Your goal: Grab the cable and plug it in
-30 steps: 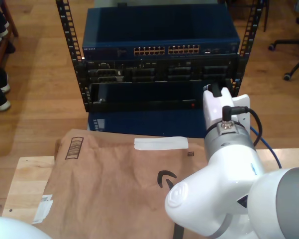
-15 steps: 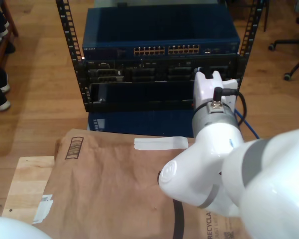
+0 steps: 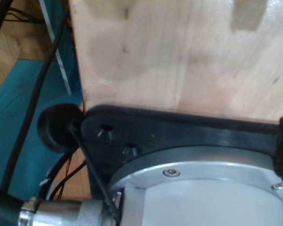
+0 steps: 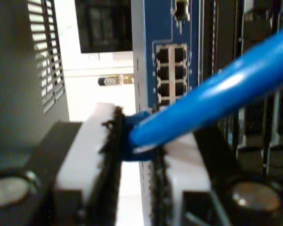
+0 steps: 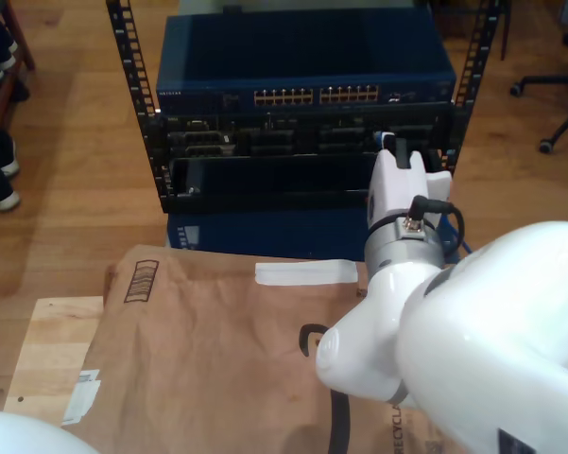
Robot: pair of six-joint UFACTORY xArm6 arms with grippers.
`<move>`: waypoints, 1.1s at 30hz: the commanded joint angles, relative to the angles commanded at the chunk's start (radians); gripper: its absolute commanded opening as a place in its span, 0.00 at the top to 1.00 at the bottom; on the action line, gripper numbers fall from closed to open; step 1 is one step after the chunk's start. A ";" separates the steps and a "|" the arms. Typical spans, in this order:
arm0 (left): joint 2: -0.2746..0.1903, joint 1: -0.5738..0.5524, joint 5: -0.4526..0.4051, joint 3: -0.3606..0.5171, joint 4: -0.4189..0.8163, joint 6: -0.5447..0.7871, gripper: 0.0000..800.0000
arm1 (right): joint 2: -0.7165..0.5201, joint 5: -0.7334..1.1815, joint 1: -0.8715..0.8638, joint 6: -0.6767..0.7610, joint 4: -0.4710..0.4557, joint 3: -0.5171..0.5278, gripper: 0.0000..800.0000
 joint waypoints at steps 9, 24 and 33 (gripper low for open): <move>0.000 0.000 0.000 0.000 0.000 0.000 0.00 | 0.124 -0.060 -0.038 0.005 -0.006 -0.103 1.00; 0.000 0.000 0.000 0.000 0.000 0.000 0.00 | 0.295 -0.063 -0.087 0.083 -0.035 -0.275 1.00; 0.000 0.000 0.000 0.000 0.000 0.000 0.00 | 0.358 -0.087 -0.126 0.083 -0.092 -0.334 1.00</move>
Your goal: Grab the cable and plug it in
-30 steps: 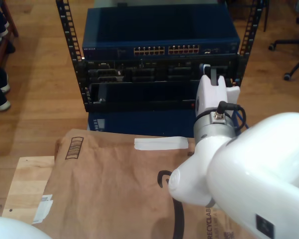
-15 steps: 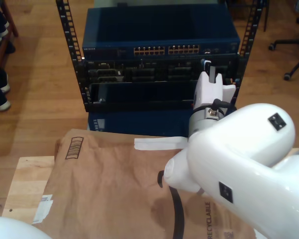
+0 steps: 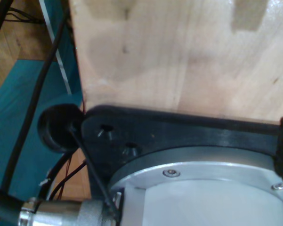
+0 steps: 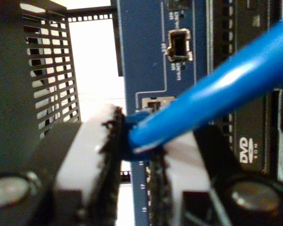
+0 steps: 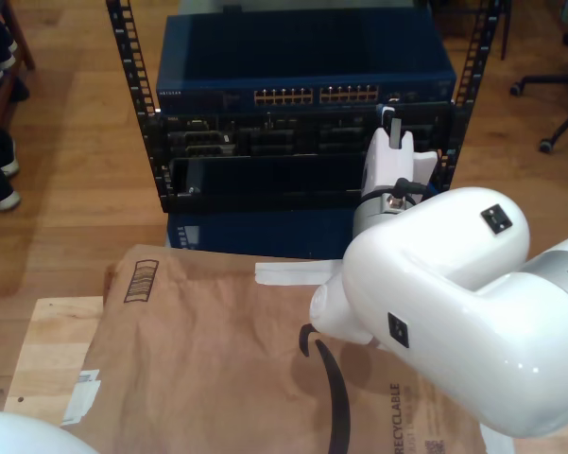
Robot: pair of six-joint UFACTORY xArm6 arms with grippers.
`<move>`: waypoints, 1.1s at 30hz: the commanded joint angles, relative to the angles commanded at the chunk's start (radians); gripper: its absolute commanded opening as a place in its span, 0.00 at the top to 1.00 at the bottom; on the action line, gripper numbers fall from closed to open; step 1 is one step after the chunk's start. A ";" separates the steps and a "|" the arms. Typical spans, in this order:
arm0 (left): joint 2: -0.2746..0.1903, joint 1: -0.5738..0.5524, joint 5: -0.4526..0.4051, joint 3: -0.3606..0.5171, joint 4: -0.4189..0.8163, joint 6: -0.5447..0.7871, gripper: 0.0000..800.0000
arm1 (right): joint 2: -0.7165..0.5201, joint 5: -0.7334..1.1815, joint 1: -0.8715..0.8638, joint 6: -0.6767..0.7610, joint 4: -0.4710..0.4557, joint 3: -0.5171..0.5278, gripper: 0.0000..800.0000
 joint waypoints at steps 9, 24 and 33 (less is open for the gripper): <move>0.000 0.000 0.000 0.000 0.000 0.000 0.00 | 0.034 -0.012 -0.014 0.002 -0.025 -0.044 1.00; 0.000 0.000 0.000 0.000 0.000 0.000 0.00 | 0.071 -0.003 -0.041 0.000 -0.083 -0.098 1.00; 0.000 0.000 0.000 0.000 0.000 0.000 0.00 | 0.077 -0.002 -0.048 -0.002 -0.092 -0.103 1.00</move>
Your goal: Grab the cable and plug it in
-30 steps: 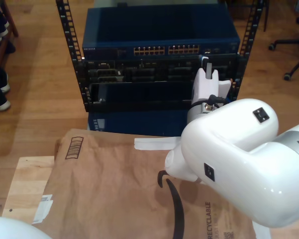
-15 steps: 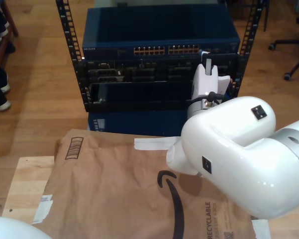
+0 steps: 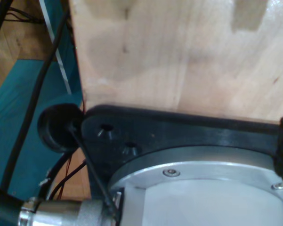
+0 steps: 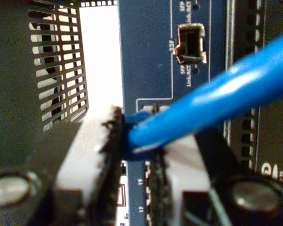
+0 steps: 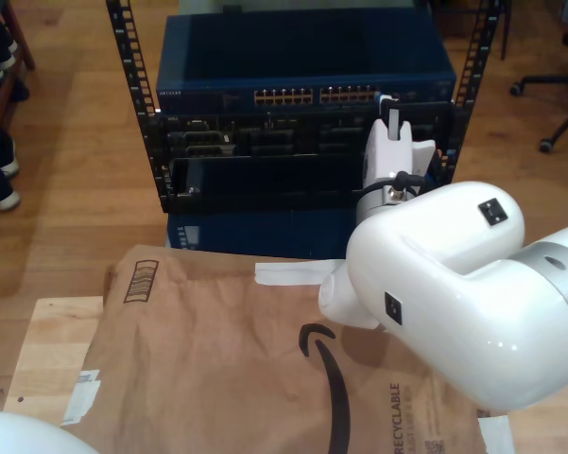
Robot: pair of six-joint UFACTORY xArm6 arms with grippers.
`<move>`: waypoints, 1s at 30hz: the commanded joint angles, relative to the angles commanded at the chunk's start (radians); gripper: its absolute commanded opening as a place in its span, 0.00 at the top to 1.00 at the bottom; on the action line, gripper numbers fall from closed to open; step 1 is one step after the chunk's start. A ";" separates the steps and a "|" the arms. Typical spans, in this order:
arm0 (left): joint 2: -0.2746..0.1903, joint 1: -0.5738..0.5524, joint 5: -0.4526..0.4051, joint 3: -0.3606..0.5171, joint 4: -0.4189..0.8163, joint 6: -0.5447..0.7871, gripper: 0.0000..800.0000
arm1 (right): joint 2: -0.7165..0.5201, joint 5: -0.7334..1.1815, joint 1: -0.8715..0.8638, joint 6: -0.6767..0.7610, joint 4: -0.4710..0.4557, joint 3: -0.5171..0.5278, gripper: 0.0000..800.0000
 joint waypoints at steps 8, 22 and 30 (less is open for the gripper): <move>-0.002 0.000 0.000 0.000 0.000 0.000 0.00 | 0.008 0.005 0.000 0.000 -0.011 -0.018 1.00; 0.000 0.000 0.000 0.000 0.000 0.000 0.00 | 0.026 0.006 -0.009 0.000 -0.017 -0.044 1.00; 0.000 0.000 0.000 0.000 0.000 0.000 0.00 | 0.026 0.006 -0.011 0.000 -0.018 -0.044 1.00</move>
